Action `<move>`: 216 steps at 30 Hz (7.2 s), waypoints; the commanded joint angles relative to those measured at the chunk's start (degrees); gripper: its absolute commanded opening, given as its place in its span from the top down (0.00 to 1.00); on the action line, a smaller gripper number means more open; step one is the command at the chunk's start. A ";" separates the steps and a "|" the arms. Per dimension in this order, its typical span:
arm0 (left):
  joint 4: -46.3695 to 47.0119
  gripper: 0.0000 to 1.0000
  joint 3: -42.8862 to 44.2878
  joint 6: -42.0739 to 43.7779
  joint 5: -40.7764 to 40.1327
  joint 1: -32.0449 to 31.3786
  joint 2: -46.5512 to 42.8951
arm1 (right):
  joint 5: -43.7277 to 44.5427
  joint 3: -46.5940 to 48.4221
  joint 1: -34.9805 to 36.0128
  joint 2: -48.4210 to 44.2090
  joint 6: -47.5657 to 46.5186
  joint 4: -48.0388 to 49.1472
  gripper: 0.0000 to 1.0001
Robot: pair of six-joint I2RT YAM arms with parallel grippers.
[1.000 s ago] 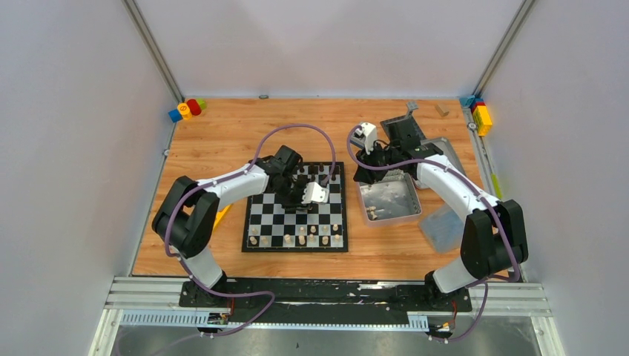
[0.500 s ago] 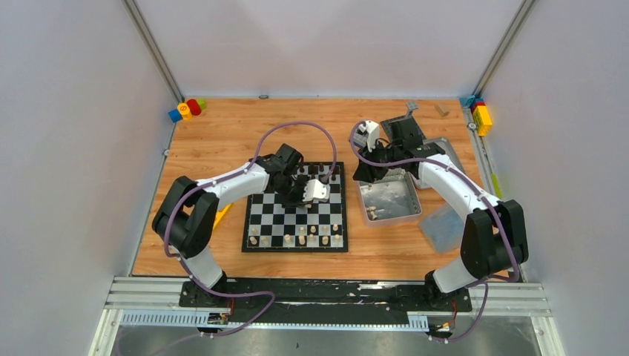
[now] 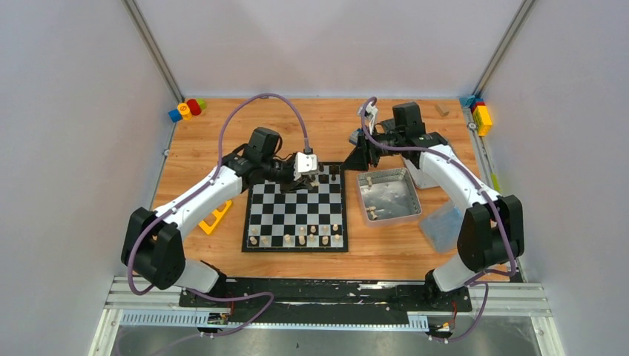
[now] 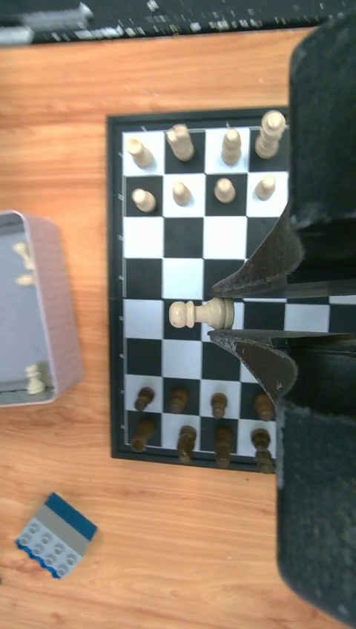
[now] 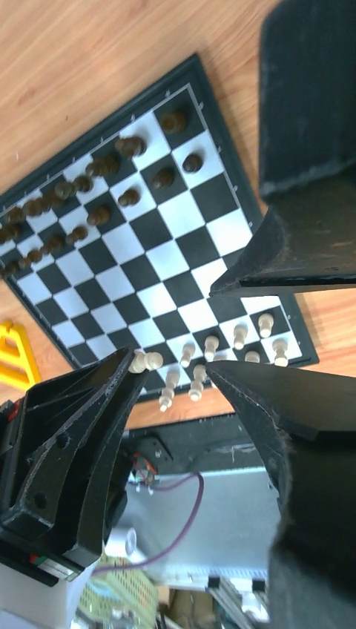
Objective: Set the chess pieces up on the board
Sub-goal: Pick up the chess piece from the chessboard, then place the chess piece on the chessboard, then pick up the chess piece from the storage box.
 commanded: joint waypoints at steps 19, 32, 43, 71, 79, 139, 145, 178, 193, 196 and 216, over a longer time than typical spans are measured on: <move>10.33 1.00 -0.23 -15.19 11.68 0.38 -2.07 | -10.94 3.94 7.60 5.62 2.70 2.47 0.56; 11.56 1.00 -0.72 -16.24 11.59 0.38 -2.01 | -10.91 3.25 8.58 6.57 1.84 1.78 0.72; 12.29 1.00 -1.16 -16.66 11.33 0.38 -2.10 | -10.66 3.08 8.70 6.91 1.17 1.06 0.87; -9.29 0.36 -1.31 -13.67 -1.25 25.97 -12.71 | 17.91 17.51 20.32 10.17 -14.02 -18.34 1.00; -12.68 0.30 -0.37 -21.47 -1.25 44.29 -17.04 | 36.10 31.82 33.36 22.33 -20.71 -29.27 1.00; -15.11 0.08 0.45 -22.07 2.87 54.52 -16.00 | 45.12 41.65 46.72 38.67 -28.58 -36.71 0.94; -15.20 0.08 0.49 -21.96 2.78 54.53 -16.05 | 45.15 42.00 46.71 38.93 -28.51 -36.64 0.90; -15.11 0.07 1.50 -21.93 10.41 54.52 -14.36 | 35.94 40.27 36.77 24.91 -21.23 -35.83 0.61; -15.91 0.11 3.28 -20.22 19.34 52.02 -16.19 | 30.23 8.02 5.36 3.50 -11.26 -22.70 0.59; -14.55 0.11 2.36 -21.69 19.42 51.42 -16.49 | 31.03 4.02 1.05 3.52 -9.98 -19.92 0.60; -11.07 0.11 0.67 -24.97 19.12 50.65 -16.21 | 37.37 -7.09 -2.85 10.83 -0.77 1.99 0.62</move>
